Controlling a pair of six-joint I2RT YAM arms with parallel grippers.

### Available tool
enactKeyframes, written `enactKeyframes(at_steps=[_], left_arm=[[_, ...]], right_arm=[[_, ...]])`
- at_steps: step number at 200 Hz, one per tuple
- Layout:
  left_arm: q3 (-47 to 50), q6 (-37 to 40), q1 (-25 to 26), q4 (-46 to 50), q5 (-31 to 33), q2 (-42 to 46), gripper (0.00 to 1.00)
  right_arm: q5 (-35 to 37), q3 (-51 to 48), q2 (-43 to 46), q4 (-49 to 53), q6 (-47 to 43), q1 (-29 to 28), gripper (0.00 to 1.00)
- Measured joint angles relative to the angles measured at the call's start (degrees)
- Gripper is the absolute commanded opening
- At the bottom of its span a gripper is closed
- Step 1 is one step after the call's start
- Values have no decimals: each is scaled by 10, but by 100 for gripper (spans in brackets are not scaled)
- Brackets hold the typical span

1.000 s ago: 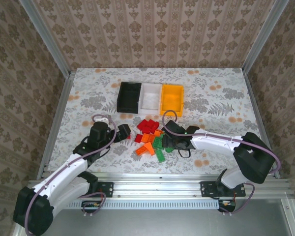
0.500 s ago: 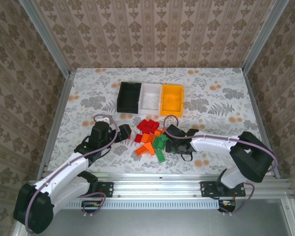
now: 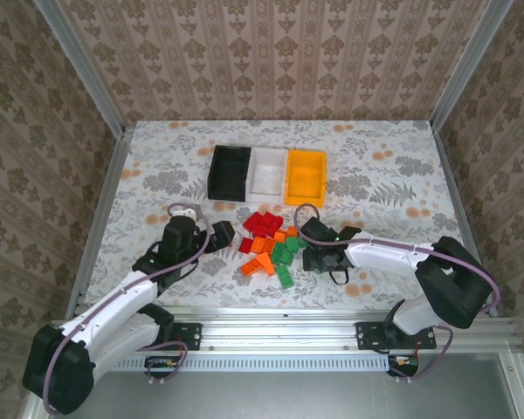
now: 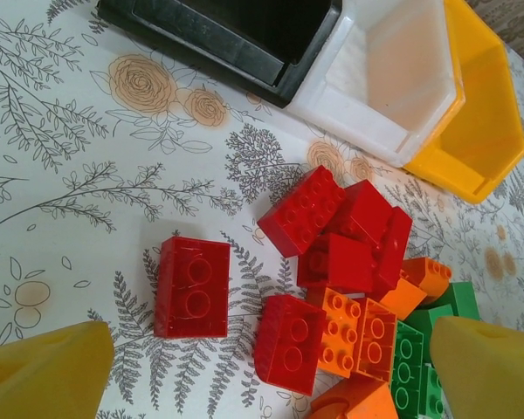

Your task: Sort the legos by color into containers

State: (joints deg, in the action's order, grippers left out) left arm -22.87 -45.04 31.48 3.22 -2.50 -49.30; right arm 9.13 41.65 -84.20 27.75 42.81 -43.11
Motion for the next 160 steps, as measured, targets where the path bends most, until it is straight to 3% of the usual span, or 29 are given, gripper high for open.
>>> enactKeyframes(at_steps=[12,28,78,104,124,160], left_arm=[[0,0,0,2,2,8,96],[0,0,0,3,7,17,96],[-1,0,0,6,11,14,97],[-14,2,0,10,11,-15,97],[-35,9,0,15,8,-43,98],[-56,14,0,20,8,-70,100]], right_arm=[[0,0,-4,-3,-2,0,34],[1,0,-3,-8,-1,0,30],[19,38,57,33,-26,11,28],[27,116,72,15,-59,68,29],[31,195,26,-9,-87,118,29],[29,354,-145,-43,-139,176,28]])
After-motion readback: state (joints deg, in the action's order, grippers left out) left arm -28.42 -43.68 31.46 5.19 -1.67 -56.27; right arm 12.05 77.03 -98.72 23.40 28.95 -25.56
